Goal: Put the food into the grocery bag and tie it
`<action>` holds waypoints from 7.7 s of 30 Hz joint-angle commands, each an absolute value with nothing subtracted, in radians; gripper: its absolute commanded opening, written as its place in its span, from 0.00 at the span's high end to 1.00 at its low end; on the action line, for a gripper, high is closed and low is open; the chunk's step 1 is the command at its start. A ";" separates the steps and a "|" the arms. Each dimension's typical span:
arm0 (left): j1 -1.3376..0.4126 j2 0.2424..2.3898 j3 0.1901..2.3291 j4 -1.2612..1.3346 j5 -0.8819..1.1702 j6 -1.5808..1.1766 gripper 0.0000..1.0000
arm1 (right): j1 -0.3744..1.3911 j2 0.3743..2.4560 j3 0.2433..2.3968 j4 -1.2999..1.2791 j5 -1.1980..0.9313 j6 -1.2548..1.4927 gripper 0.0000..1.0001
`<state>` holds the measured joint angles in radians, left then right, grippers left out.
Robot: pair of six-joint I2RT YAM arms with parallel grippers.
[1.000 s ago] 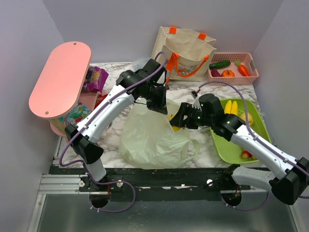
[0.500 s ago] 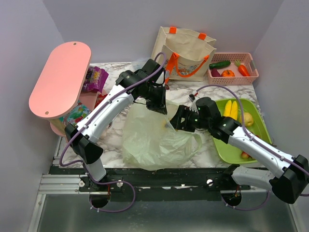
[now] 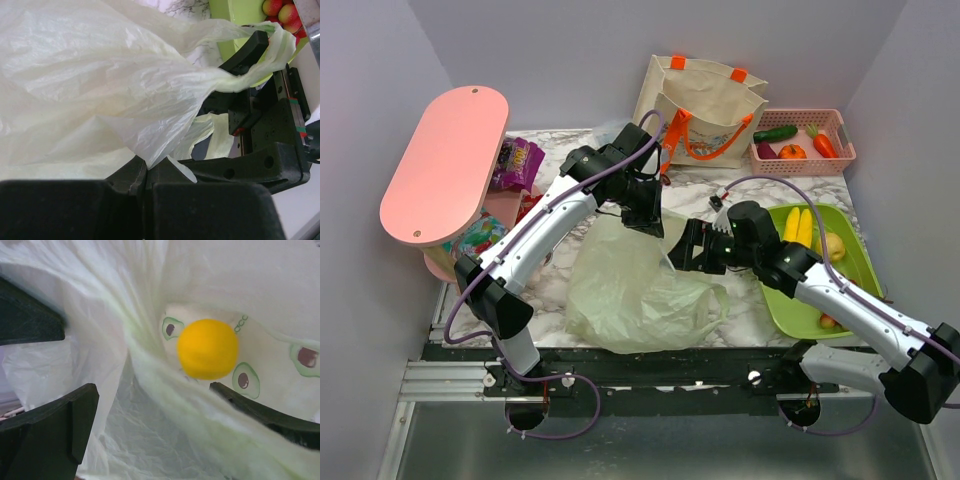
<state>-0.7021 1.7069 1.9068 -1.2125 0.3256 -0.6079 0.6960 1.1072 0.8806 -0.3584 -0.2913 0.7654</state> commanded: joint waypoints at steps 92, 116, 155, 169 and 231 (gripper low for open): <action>-0.858 1.607 1.775 -1.182 0.256 -0.862 0.49 | 0.700 0.916 0.894 -0.307 -0.636 0.696 0.85; -1.192 1.688 1.890 -1.326 -0.203 -0.991 0.15 | 0.701 0.877 1.303 -0.865 0.357 0.693 0.08; -1.361 2.124 1.928 -1.239 -0.543 -1.097 0.57 | 0.701 0.894 1.322 -0.817 0.509 0.673 0.01; -1.359 2.122 1.929 -1.289 -0.561 -1.105 1.00 | 0.701 0.890 1.304 -0.820 0.486 0.655 0.00; -1.274 1.779 1.956 -1.365 -0.361 -0.762 1.00 | 0.091 1.140 0.893 -0.637 0.335 0.603 0.00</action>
<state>-1.2762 1.8130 1.9785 -1.4078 -0.3798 -0.7559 0.1127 1.1202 0.9344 -0.7273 0.4488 0.6346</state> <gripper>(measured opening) 0.007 0.998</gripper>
